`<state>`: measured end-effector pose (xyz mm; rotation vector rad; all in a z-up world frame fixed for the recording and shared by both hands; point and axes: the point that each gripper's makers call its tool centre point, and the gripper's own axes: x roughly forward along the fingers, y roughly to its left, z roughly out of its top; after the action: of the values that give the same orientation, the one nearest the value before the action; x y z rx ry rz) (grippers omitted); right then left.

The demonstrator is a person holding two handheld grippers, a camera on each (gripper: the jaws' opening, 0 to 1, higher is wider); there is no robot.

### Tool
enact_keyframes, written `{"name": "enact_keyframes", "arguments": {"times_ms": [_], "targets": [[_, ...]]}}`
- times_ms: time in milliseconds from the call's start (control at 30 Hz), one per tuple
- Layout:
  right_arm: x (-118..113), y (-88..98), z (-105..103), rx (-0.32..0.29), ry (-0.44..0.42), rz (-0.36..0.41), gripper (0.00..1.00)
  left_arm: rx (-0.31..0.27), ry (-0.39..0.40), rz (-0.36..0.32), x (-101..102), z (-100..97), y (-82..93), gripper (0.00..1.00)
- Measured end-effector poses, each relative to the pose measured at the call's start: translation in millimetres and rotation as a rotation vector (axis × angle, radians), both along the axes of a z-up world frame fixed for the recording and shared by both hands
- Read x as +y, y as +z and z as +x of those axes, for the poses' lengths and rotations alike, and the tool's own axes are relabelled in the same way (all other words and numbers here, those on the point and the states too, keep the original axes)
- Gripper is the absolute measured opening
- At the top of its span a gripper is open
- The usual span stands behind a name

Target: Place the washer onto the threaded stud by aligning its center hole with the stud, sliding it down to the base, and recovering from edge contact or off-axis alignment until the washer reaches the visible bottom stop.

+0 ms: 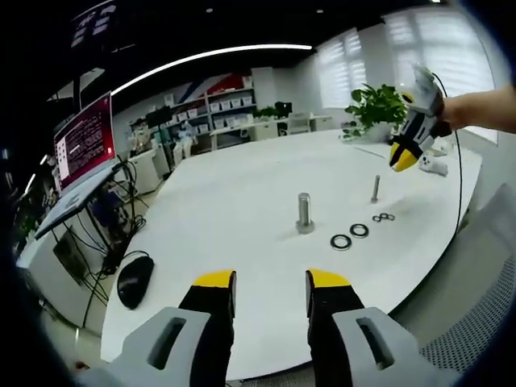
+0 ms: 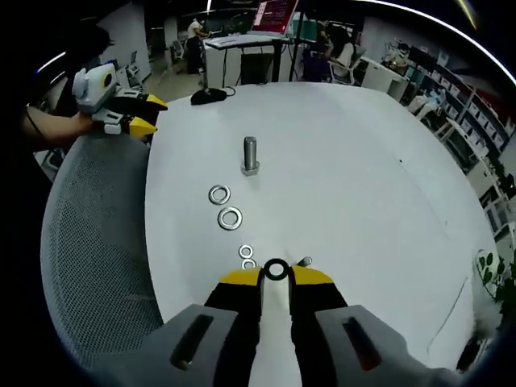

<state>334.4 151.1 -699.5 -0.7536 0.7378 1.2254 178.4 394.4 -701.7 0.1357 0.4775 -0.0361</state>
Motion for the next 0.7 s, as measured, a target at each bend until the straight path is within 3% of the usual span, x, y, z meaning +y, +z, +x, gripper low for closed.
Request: {"name": "enact_keyframes", "arguments": {"times_ms": [267, 700], "targets": [[1.4, 4.5, 6.8, -0.016, 0.038, -0.036, 0.14, -0.005, 0.0, -0.002, -0.5, 0.0, 0.5, 0.32], [-8.3, -5.6, 21.5, -0.04, 0.078, -0.141, 0.14, -0.02, 0.004, -0.005, -0.1, 0.2, 2.7, 0.29]]}}
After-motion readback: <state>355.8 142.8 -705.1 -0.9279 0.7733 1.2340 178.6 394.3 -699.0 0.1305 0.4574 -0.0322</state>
